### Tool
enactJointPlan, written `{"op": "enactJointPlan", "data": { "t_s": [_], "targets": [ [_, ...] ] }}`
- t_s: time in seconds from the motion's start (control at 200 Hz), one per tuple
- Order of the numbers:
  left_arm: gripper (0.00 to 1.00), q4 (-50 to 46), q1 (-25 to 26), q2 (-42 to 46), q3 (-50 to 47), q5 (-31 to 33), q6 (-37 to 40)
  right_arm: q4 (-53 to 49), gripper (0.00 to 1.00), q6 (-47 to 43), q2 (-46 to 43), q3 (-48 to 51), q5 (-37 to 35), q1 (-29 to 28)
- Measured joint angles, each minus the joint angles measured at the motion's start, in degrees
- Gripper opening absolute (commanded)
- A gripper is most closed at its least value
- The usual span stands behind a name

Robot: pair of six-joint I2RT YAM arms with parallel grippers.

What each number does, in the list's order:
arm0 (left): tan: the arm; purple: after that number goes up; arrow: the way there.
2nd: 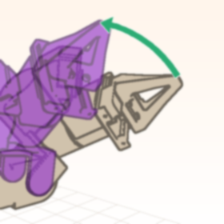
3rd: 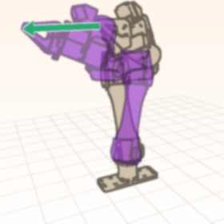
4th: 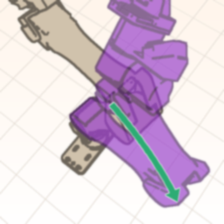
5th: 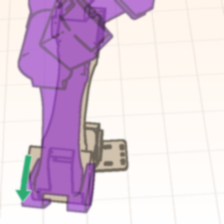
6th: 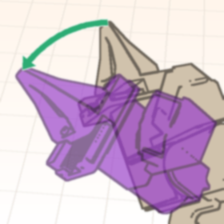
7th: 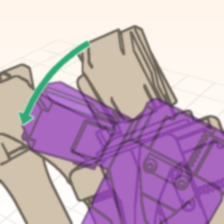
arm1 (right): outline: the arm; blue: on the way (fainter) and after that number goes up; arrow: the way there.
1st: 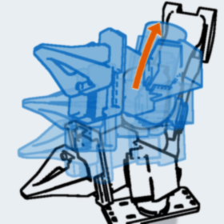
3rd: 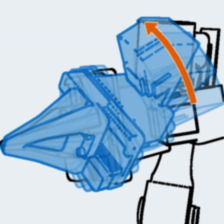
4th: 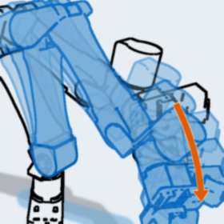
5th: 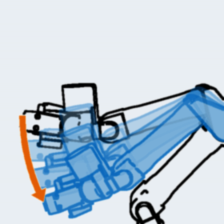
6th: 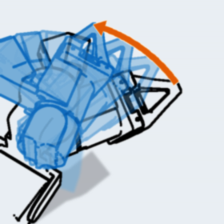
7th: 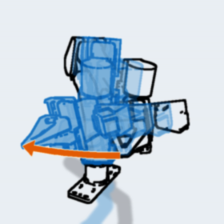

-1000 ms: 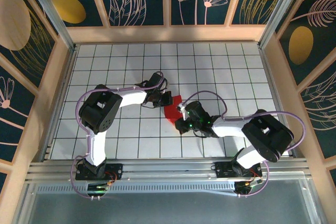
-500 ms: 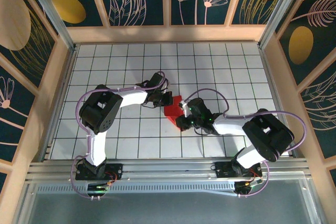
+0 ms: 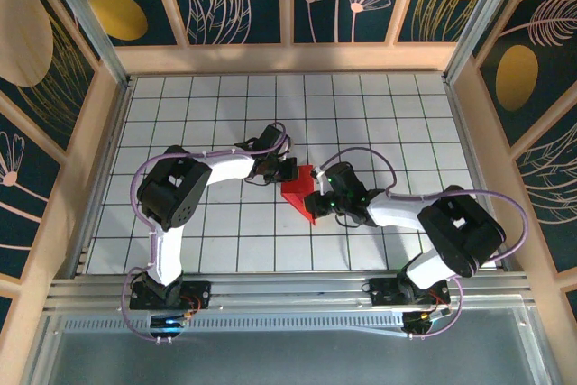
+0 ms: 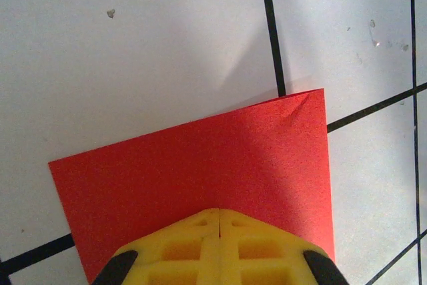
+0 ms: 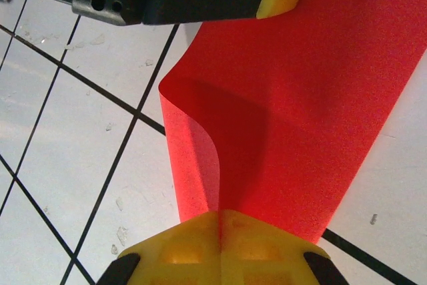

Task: Fold a paper plane with a square sheet of paper (fold left side to right side)
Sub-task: Third fold the triangle at the center of the table.

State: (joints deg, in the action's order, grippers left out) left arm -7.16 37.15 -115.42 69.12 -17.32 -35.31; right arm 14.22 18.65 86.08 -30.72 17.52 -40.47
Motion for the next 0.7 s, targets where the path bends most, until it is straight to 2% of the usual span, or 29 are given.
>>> {"op": "enactJointPlan", "data": {
  "t_s": [0.701],
  "targets": [
    [0.00,-0.6,0.1,-0.2,0.5,0.3,0.2,-1.2,0.00,0.2,2.1,-1.5,-1.4,0.3]
  ]
}}
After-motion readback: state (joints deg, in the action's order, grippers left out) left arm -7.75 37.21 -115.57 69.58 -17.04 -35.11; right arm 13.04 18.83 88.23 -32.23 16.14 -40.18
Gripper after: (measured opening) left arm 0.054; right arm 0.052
